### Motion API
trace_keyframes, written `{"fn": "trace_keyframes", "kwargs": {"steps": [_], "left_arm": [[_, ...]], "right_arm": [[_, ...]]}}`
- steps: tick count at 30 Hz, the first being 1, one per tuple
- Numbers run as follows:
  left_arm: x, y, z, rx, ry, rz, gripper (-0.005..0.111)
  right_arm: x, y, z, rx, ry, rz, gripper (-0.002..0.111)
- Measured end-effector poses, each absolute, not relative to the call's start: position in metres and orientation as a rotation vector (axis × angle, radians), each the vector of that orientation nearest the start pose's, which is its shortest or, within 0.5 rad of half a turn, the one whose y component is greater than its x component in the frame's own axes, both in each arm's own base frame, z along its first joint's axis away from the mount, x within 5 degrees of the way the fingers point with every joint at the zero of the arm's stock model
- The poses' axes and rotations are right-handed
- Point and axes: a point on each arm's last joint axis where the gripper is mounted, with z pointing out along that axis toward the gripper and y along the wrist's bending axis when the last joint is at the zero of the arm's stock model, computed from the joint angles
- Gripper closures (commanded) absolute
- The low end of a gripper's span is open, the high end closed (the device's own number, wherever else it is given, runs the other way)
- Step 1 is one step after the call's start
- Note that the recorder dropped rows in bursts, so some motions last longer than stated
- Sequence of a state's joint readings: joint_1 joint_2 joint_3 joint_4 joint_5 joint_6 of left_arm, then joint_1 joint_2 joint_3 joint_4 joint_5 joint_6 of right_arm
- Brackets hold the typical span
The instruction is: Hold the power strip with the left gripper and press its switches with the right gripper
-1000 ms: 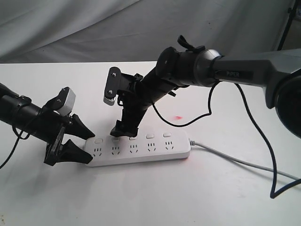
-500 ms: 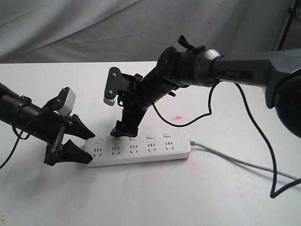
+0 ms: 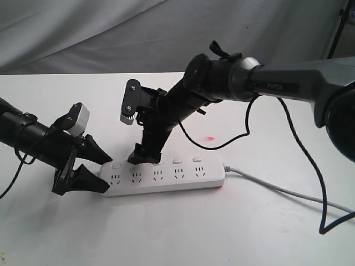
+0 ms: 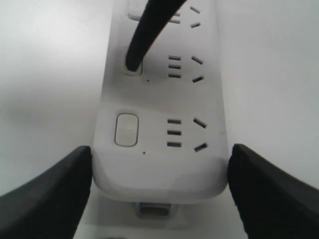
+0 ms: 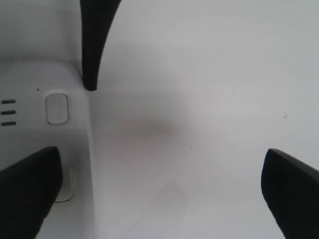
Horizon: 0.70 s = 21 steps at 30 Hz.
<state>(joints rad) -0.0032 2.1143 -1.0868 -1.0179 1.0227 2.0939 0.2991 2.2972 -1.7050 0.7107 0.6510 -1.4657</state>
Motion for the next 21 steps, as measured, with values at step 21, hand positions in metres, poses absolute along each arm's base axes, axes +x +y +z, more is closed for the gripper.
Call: {"fn": "trace_keyframes", "kwargs": {"steps": [21], "left_arm": [[0.3394,-0.0672,0.0929,1.594,1.968,-0.902,0.059]], "right_arm": [[0.4562,0.1770,0.1309,-1.543,2.006,0.278,0.003]]}}
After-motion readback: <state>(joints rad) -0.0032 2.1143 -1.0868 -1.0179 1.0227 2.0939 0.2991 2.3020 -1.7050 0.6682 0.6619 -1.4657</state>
